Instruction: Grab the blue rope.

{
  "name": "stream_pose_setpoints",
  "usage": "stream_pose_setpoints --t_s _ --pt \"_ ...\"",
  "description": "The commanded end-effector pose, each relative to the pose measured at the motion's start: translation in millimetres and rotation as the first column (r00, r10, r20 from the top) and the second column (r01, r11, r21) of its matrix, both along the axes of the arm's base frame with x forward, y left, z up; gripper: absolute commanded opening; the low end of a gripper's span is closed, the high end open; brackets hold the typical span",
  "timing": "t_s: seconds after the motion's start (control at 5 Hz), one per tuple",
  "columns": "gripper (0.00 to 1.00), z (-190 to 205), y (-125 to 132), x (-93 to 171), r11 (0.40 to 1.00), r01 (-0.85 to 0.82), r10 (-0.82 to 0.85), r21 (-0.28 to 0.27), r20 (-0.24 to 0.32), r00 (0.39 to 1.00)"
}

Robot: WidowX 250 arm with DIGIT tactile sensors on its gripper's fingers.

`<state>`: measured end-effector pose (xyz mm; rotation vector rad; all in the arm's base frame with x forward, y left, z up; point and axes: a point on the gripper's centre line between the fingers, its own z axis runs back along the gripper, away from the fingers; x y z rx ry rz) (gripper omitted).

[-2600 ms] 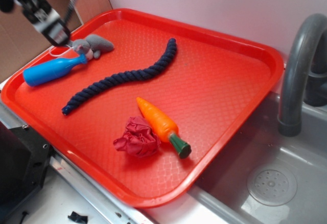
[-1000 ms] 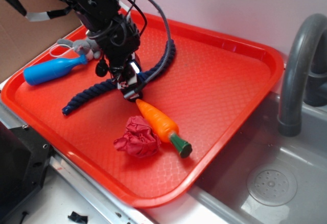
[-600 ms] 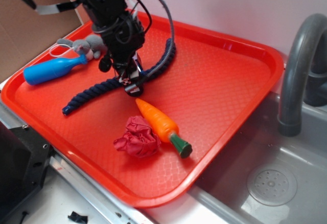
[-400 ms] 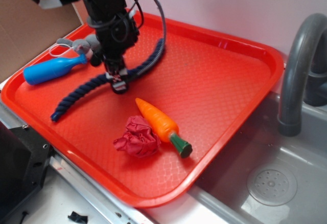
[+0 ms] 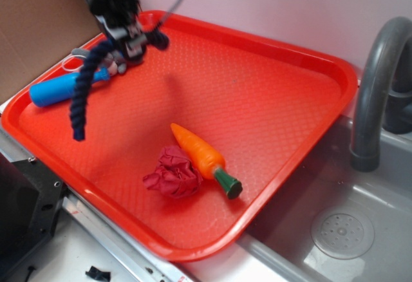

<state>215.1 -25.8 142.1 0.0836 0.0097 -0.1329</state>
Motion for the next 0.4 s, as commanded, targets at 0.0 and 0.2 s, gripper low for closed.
stream_pose_setpoints --t_s 0.0,0.2 --pt "0.0 73.8 -10.2 -16.6 0.994 -0.089 0.098 -0.07 0.141 0.985" --pt "0.0 66.9 -6.9 -13.7 0.988 -0.137 0.144 -0.068 0.109 0.984"
